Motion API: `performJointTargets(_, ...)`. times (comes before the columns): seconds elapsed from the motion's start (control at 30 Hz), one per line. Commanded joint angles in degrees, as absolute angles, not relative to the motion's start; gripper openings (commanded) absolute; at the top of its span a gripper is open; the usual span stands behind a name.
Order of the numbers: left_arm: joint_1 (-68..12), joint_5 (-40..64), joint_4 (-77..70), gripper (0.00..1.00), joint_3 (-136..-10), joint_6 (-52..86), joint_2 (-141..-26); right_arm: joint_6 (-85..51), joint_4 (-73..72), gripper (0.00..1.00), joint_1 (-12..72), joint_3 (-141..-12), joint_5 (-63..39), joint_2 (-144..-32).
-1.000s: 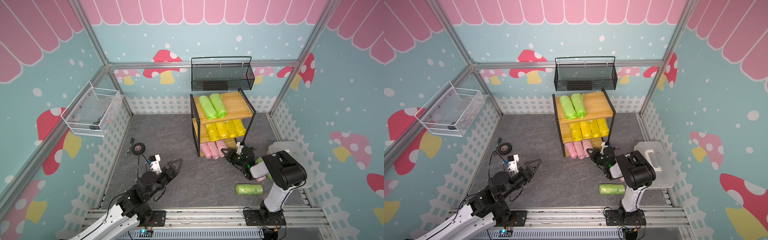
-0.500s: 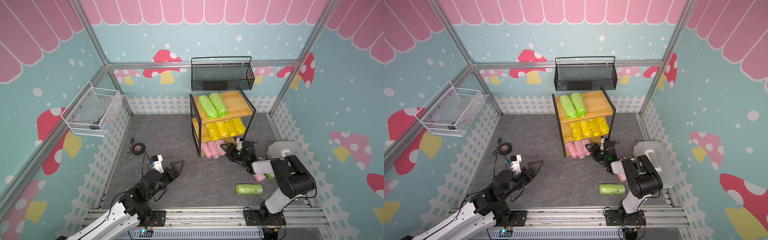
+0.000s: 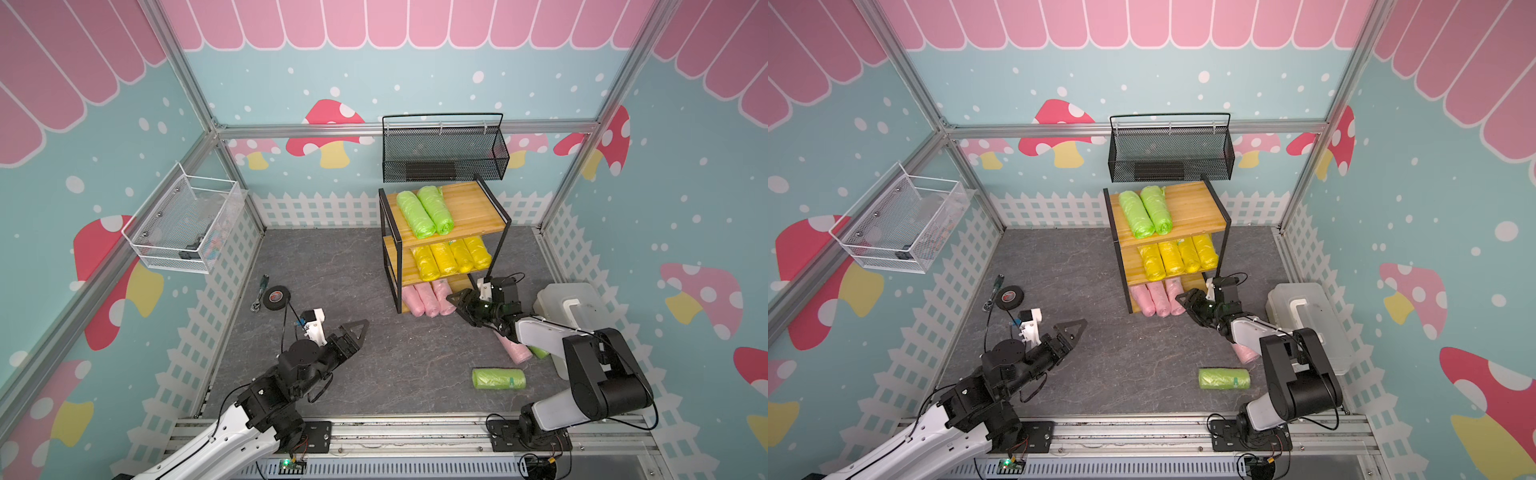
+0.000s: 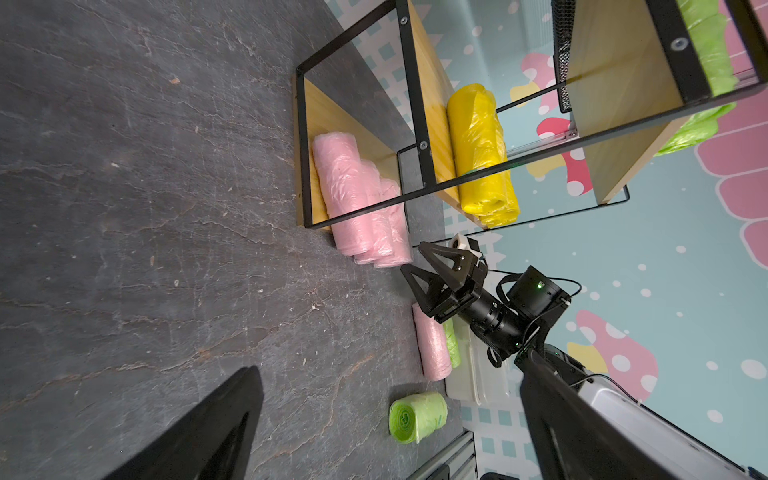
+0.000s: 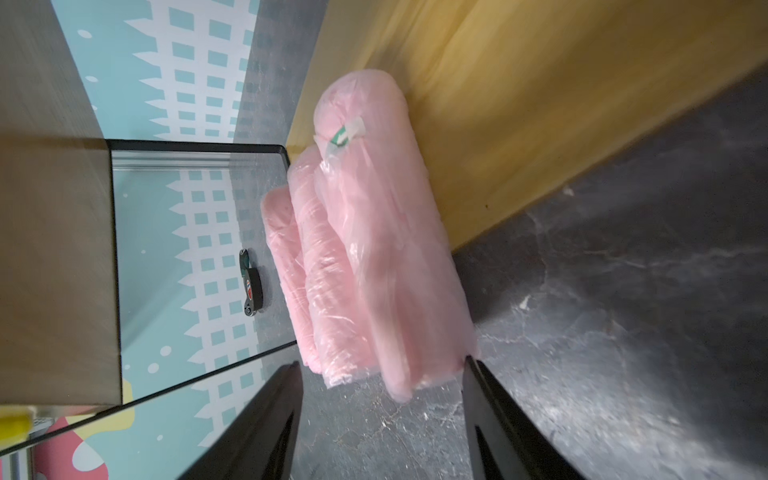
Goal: Sort the rolls of trash bags by color and place them on the shelf
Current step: Place the roll of trash bags on the shelf.
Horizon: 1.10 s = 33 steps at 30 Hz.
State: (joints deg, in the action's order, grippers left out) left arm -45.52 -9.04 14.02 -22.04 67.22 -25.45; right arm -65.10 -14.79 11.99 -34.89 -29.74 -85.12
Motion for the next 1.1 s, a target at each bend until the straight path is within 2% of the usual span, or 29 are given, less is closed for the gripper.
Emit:
performJointTargets(0.0,-45.62,-8.63,14.95,0.99,-22.51,66.62,-24.19,-61.54,-9.25,0.63,11.76,-34.33,-30.48,-81.64)
performJointTargets(0.33,-45.62,-8.94,14.60,0.99,-21.88,67.07,-23.65,-58.45,-2.71,0.50,11.78,-31.04,-27.61,-71.35)
performJointTargets(0.47,-45.62,-8.79,14.06,0.99,-21.71,67.35,-23.81,-59.50,-6.12,0.33,11.78,-29.47,-28.40,-71.94)
performJointTargets(0.6,-45.62,-8.31,13.90,0.99,-21.88,67.32,-23.82,-62.69,-12.50,0.24,11.72,-28.75,-30.80,-76.35)
performJointTargets(0.8,-45.62,-8.41,14.06,0.99,-21.66,67.50,-23.29,-66.47,-20.15,0.18,11.77,-29.60,-33.12,-83.27)
performJointTargets(1.07,-45.62,-8.45,14.44,0.99,-21.36,67.59,-22.86,-66.40,-22.44,0.18,11.74,-33.33,-31.32,-89.33)
